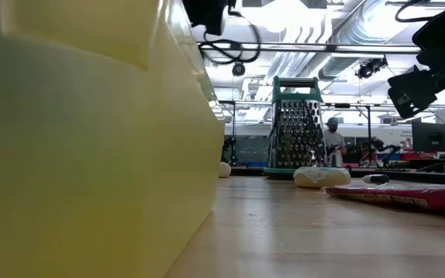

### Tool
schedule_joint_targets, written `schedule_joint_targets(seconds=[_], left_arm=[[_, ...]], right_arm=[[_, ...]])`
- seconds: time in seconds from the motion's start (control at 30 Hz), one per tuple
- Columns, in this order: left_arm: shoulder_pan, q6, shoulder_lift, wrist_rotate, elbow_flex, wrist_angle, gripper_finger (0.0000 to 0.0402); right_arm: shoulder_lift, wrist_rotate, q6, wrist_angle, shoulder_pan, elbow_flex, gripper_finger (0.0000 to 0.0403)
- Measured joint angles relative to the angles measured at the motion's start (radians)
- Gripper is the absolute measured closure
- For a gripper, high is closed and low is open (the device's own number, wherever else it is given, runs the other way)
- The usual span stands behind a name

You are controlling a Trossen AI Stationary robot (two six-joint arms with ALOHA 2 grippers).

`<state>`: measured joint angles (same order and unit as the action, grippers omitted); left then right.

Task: Pick & Place Food Item
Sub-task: Put the black bottle into the green basket

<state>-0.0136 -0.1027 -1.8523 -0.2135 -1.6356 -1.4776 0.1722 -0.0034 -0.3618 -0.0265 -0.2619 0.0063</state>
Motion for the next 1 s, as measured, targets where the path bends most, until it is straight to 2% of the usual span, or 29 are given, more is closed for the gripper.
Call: schedule_joint_targets(seconds=[0.17, 0.53, 1.0], left_arm=[[0.019, 0.094, 0.0, -0.037, 0.0, -0.1, 0.0346], [0.077, 0.134, -0.009, -0.055, 0.035, -0.094, 0.0346], [0.084, 0.28, -0.01, -0.059, 0.17, -0.09, 0.0346]], right_arm=[[0.0, 0.0, 0.0, 0.0, 0.0, 0.0, 0.0215], [0.0, 0.0, 0.0, 0.0, 0.0, 0.0, 0.0215], [0.0, 0.0, 0.0, 0.0, 0.0, 0.0, 0.0215]])
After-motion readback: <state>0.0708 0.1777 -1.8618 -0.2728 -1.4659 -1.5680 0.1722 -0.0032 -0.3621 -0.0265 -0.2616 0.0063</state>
